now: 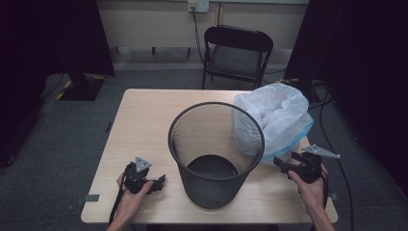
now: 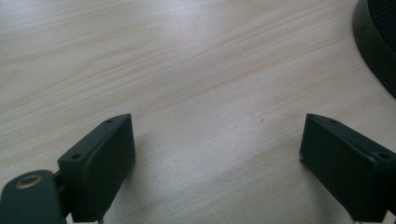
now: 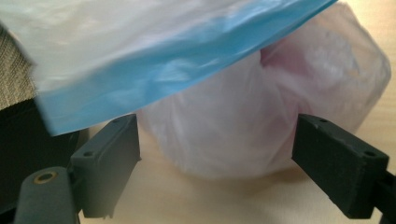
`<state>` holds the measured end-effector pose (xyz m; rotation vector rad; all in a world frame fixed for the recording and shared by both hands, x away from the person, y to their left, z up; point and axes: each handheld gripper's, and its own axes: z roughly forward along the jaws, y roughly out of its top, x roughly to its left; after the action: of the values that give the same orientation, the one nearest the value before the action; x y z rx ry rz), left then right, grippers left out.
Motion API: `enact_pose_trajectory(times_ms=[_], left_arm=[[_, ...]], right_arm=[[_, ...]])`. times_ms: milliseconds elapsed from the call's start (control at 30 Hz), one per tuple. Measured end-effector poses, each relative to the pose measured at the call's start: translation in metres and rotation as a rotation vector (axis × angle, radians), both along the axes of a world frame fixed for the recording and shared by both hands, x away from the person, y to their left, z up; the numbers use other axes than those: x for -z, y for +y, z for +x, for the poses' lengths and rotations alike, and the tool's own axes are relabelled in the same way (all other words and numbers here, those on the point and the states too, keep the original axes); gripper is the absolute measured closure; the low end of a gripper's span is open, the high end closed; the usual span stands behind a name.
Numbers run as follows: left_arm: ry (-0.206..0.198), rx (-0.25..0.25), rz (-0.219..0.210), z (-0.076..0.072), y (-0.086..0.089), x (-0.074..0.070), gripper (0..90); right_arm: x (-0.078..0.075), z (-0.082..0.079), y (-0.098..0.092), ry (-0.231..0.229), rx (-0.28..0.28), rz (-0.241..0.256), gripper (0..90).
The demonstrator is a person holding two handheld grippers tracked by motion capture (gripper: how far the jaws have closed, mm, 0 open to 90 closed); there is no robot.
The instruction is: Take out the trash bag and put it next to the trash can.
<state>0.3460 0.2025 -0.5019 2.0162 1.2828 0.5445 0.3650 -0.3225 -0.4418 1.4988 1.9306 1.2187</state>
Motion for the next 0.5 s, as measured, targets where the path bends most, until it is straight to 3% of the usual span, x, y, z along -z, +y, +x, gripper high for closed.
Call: enact_pose_trajectory(times_ms=[500], left_arm=[[0.012, -0.011, 0.012, -0.004, -0.005, 0.0, 5.7]], right_arm=[[0.023, -0.03, 0.0, 0.061, 0.002, -0.074, 15.2]])
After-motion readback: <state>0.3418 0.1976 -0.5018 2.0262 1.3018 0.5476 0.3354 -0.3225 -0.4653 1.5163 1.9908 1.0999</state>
